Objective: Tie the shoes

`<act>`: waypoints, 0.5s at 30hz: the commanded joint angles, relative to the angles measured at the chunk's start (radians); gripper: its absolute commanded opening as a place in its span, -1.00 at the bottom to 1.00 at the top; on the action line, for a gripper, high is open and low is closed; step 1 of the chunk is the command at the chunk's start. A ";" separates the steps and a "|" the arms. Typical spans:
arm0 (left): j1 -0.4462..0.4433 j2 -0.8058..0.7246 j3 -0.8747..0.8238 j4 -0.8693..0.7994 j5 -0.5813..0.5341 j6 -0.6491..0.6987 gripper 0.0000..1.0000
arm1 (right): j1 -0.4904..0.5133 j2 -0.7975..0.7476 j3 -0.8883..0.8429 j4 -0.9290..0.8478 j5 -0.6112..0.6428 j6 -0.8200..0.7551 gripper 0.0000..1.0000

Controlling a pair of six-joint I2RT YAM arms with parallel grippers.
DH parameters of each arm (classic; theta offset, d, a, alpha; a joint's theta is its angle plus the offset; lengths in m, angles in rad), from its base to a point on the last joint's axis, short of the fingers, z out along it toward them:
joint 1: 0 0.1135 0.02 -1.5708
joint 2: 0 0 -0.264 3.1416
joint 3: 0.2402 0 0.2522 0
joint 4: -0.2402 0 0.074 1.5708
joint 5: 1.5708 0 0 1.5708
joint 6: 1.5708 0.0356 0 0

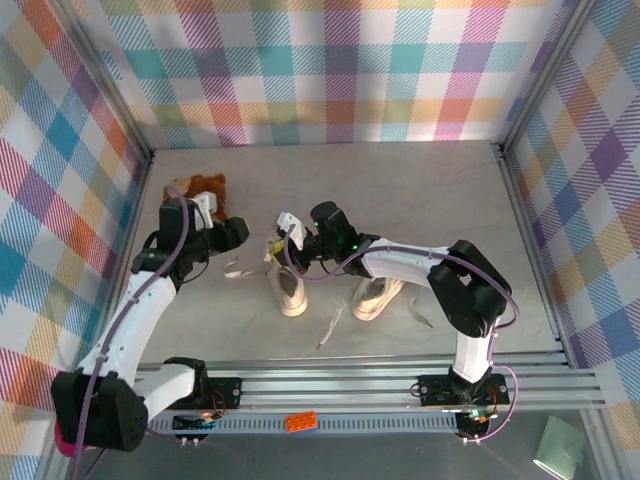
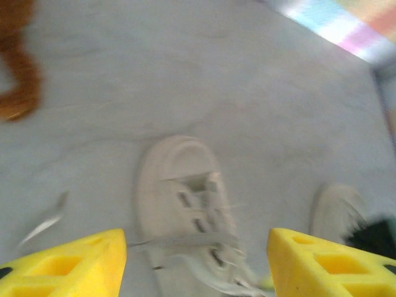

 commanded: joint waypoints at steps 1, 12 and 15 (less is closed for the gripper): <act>0.084 0.106 0.001 -0.181 -0.051 -0.106 0.17 | 0.004 -0.017 0.054 -0.070 -0.053 -0.052 -1.00; 0.109 0.357 -0.024 -0.088 -0.099 -0.107 0.08 | 0.003 -0.007 0.098 -0.156 -0.093 -0.065 -1.00; 0.109 0.416 -0.023 -0.070 -0.127 -0.093 0.06 | 0.003 -0.003 0.100 -0.162 -0.096 -0.063 -1.00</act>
